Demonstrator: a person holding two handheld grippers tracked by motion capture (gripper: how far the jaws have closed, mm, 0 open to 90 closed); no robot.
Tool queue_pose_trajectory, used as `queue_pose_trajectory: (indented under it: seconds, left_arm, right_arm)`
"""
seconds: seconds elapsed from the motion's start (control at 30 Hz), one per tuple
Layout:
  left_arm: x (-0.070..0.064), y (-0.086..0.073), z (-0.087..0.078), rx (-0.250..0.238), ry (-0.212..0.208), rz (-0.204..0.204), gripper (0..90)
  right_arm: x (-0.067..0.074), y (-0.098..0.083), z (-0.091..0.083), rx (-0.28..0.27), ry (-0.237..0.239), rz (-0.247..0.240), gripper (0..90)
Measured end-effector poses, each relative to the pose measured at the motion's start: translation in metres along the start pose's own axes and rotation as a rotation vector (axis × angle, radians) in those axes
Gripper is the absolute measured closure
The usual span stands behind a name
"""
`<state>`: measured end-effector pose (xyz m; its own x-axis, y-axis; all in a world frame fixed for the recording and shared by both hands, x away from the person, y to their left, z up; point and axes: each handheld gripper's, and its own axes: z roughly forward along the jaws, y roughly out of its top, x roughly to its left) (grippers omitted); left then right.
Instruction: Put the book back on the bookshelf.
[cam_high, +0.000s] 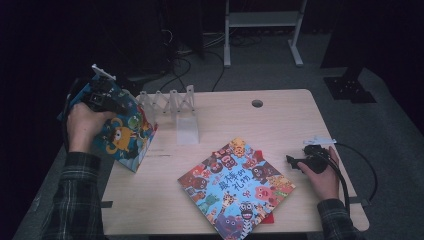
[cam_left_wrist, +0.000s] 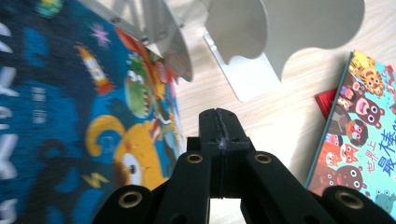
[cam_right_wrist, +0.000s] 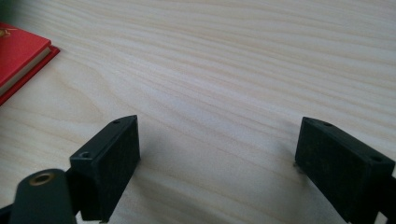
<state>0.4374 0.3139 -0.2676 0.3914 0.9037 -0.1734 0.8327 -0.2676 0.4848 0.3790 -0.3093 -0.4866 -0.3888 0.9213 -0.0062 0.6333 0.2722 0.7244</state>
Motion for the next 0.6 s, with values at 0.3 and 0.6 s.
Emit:
queue_pose_trajectory:
  seconds: [0.3, 0.6]
  left_arm:
    - [-0.029, -0.018, 0.029, 0.007, -0.049, 0.058, 90.0]
    - [-0.051, -0.035, 0.056, 0.021, -0.082, 0.101, 90.0]
  right_arm:
    - [0.0, 0.0, 0.0, -0.001, 0.0, 0.002, 13.0]
    - [0.0, 0.0, 0.0, -0.001, 0.001, 0.001, 13.0]
